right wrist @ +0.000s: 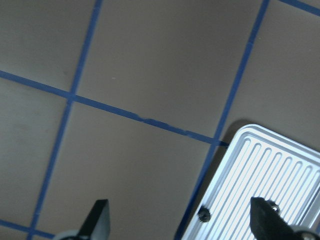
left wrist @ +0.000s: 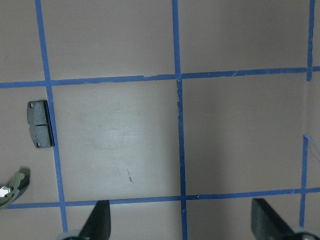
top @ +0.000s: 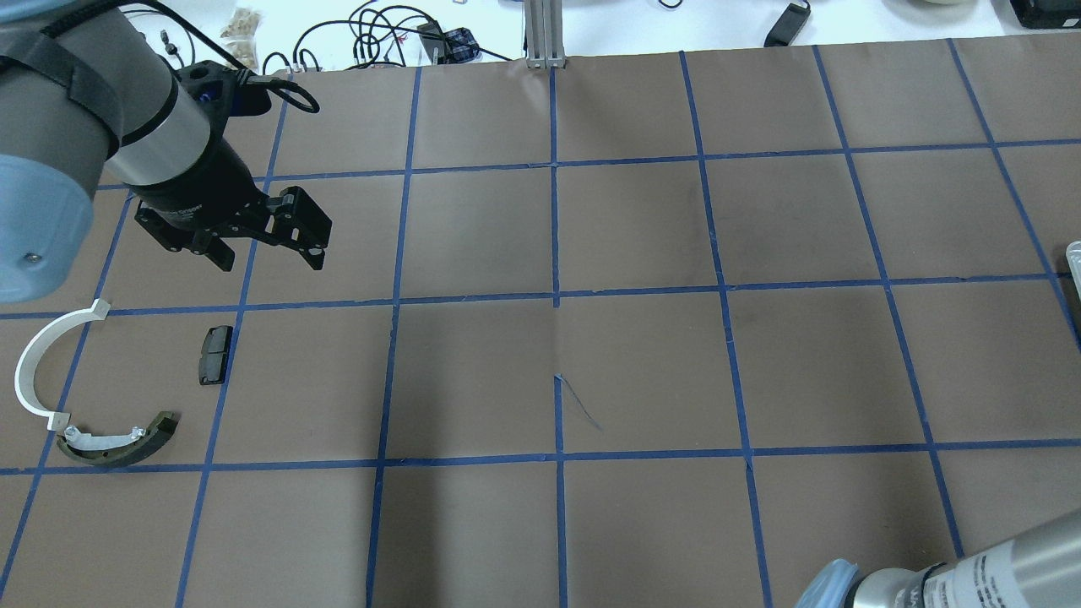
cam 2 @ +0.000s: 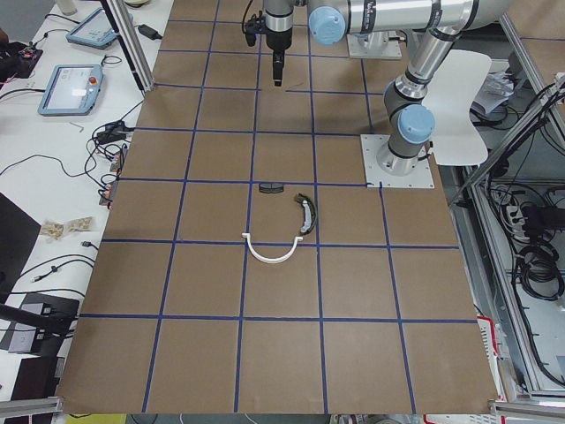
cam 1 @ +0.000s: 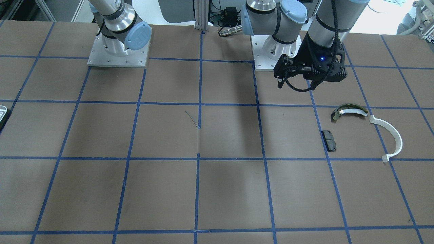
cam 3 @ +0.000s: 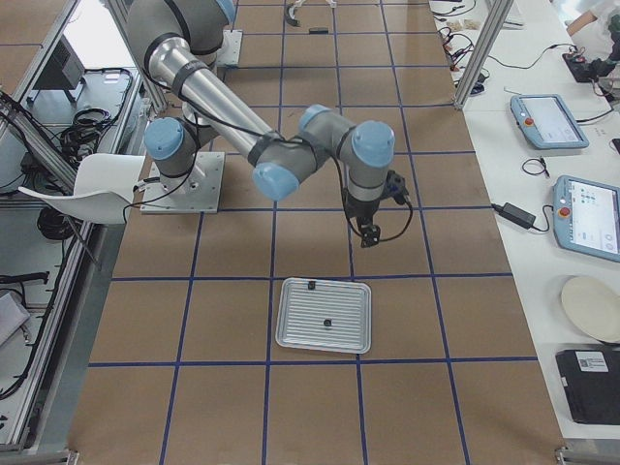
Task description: Place bearing gear from tray to pile
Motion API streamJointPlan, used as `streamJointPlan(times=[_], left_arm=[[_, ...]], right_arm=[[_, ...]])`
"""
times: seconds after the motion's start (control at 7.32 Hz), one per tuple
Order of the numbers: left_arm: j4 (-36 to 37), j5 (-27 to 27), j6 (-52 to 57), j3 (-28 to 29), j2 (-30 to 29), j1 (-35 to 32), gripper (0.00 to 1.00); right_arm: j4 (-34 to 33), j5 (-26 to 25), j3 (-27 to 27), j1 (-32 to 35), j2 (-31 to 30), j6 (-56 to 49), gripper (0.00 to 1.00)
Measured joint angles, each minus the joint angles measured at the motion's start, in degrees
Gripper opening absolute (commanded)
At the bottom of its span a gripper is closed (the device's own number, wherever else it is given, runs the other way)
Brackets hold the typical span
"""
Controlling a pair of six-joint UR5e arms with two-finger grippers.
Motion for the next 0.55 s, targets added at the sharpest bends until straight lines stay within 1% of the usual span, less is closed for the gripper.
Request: streamJointPlan(times=[0.27, 0.55], left_arm=[[0.1, 0.0, 0.0, 0.0, -0.6, 0.0, 1.0], [0.3, 0.0, 0.0, 0.0, -0.9, 0.1, 1.0]], right_arm=[[-2.4, -0.1, -0.1, -5.1, 6.4, -4.0, 1.0], [-5.0, -2.0, 0.0, -6.9, 10.6, -5.1, 1.0]])
